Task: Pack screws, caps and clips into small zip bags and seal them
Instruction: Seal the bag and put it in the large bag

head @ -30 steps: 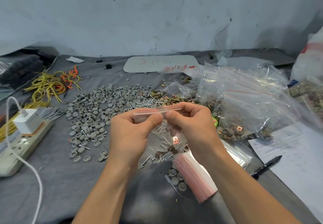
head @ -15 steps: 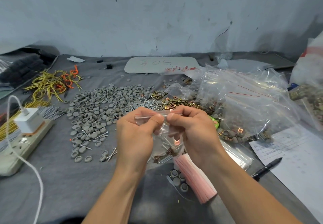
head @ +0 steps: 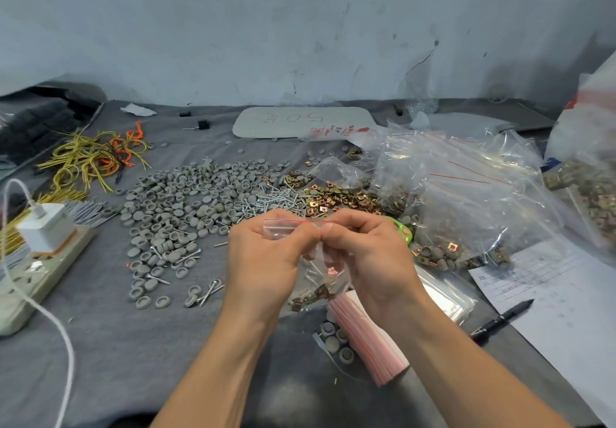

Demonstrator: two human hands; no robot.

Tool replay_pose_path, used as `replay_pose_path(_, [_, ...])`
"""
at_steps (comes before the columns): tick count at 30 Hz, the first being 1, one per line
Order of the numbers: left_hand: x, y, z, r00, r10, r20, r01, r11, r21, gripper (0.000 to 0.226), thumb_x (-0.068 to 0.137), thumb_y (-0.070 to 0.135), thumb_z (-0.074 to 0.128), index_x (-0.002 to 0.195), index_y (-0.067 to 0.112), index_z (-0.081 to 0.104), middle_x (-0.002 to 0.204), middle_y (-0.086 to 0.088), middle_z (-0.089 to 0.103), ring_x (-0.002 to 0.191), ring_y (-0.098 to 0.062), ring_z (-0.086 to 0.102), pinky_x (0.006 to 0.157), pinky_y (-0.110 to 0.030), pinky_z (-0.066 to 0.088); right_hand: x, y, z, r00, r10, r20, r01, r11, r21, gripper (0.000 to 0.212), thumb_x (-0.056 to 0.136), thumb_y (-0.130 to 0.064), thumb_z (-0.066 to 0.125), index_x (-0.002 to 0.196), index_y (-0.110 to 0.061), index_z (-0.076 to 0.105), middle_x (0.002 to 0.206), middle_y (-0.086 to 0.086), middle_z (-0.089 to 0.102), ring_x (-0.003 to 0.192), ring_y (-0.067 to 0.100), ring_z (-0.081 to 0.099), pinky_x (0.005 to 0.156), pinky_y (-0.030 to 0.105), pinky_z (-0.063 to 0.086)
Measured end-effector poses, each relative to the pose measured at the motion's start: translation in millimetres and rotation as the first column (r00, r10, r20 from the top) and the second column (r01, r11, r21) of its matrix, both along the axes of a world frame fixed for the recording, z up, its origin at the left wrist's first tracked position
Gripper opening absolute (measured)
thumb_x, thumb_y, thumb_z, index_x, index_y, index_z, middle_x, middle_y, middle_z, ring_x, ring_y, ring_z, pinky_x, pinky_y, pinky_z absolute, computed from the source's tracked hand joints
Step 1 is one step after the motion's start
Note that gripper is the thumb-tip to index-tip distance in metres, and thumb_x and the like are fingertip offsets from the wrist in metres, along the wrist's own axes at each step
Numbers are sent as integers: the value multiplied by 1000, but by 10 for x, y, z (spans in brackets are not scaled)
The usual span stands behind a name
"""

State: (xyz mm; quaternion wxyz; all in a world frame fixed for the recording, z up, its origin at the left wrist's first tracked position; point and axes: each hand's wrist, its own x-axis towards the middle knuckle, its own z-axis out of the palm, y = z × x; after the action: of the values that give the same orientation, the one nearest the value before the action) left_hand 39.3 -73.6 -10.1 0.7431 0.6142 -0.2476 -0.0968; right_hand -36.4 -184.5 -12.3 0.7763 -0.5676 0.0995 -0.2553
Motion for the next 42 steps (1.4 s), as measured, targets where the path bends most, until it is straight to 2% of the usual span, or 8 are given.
replay_pose_path(5, [-3,8,-8,993,-73,-95,71,997,-24,6,84,14,79,86,10,82,85,-20,76,80,-32,73,80,-48,58,-32,-65,29,998,-62,-7,62,998,-26,22,87,3,73,73,-13,78,65,10,65,53,15,55,51,24,47])
replay_pose_path(13, [33,2,-47,996,23,88,-26,999,41,6,72,17,78,67,17,76,59,-3,69,54,-14,66,53,-21,50,32,-10,12,999,-41,-21,39,996,-82,20,84,8,70,71,-6,75,57,8,61,50,15,53,52,26,44])
replay_pose_path(23, [46,46,-6,992,89,-88,-88,996,17,52,108,29,46,70,22,81,73,-3,77,59,4,60,74,-29,43,60,-43,101,990,-114,-77,116,993,23,20,91,-1,69,71,-4,74,71,17,69,57,21,66,60,33,51])
replay_pose_path(26, [70,44,-18,990,102,-99,-100,995,23,57,110,37,39,82,9,81,84,-8,79,82,-8,73,83,-30,48,70,-43,87,987,-144,-78,145,989,17,30,90,0,68,63,-11,75,67,13,68,54,21,61,54,29,49])
replay_pose_path(29, [85,29,-27,990,108,-95,-110,994,-16,55,109,36,40,81,13,81,82,-12,78,90,-24,75,82,-31,52,52,-78,76,990,-133,-41,131,991,-35,28,92,-4,70,66,-13,77,68,10,70,58,19,65,56,27,51])
replay_pose_path(33, [86,-22,68,995,38,-97,-48,993,-109,52,107,36,44,73,23,81,71,-7,74,73,-16,71,72,-23,55,-18,-47,60,994,-98,-57,72,934,-351,14,93,-17,73,82,-20,81,76,8,77,67,15,68,63,25,52])
replay_pose_path(36, [86,-143,199,995,42,-93,-49,997,-65,38,103,35,56,77,25,82,74,-5,76,71,-13,70,66,-21,55,-100,-168,87,974,-223,-43,191,909,-371,19,90,-22,68,74,-16,78,62,6,68,57,17,53,57,34,45])
replay_pose_path(42, [-89,-680,423,1000,2,4,-2,1000,7,22,93,27,73,74,17,80,69,-3,75,69,-11,72,66,-18,54,-560,-807,187,872,-488,-47,453,839,-301,25,94,-14,69,72,-20,80,60,7,70,42,5,51,46,13,41])
